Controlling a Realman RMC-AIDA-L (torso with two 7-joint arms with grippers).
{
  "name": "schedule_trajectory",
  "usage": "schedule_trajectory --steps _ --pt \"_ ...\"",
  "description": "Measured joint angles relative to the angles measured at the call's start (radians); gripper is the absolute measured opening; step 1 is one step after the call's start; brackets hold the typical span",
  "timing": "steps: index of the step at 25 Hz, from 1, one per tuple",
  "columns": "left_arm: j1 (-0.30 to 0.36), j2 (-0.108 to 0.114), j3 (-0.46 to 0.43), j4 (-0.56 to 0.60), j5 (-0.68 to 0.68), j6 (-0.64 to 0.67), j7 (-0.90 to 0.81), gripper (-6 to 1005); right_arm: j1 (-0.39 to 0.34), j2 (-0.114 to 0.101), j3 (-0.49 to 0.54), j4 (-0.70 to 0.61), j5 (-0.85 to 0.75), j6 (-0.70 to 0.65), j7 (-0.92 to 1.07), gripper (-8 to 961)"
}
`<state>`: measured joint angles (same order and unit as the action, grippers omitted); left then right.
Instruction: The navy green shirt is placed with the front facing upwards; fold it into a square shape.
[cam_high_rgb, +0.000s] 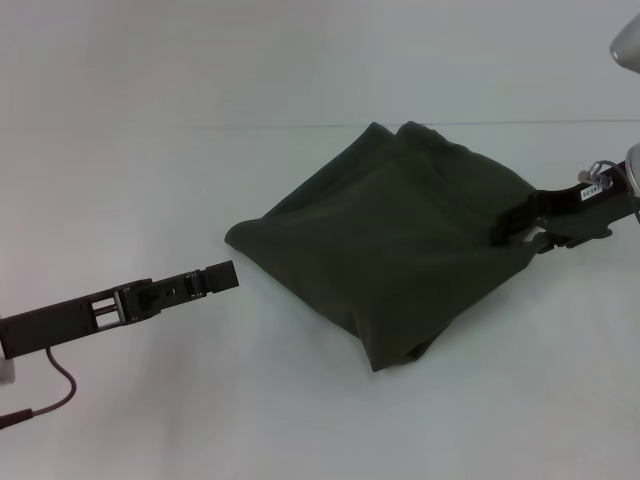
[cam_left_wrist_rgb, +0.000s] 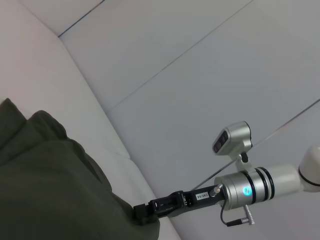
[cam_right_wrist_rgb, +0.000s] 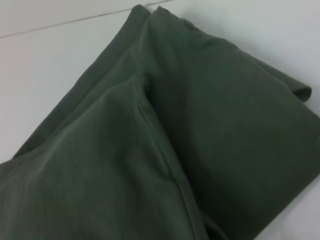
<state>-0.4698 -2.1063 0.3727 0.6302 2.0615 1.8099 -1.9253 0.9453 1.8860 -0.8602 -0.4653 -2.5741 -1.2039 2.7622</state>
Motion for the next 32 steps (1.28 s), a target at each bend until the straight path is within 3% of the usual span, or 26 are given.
schedule_trajectory --steps 17,23,32 --pt "-0.001 0.0 -0.002 0.0 -0.009 -0.007 0.012 962 -0.026 0.016 0.115 0.03 0.008 0.008 0.014 711" --pt "-0.001 0.0 -0.002 0.0 -0.013 -0.008 0.012 962 -0.022 0.018 0.114 0.03 0.008 0.013 0.006 496" --pt "-0.005 0.003 -0.002 0.0 -0.016 -0.01 0.015 962 -0.015 0.034 0.119 0.019 0.009 0.025 -0.029 269"
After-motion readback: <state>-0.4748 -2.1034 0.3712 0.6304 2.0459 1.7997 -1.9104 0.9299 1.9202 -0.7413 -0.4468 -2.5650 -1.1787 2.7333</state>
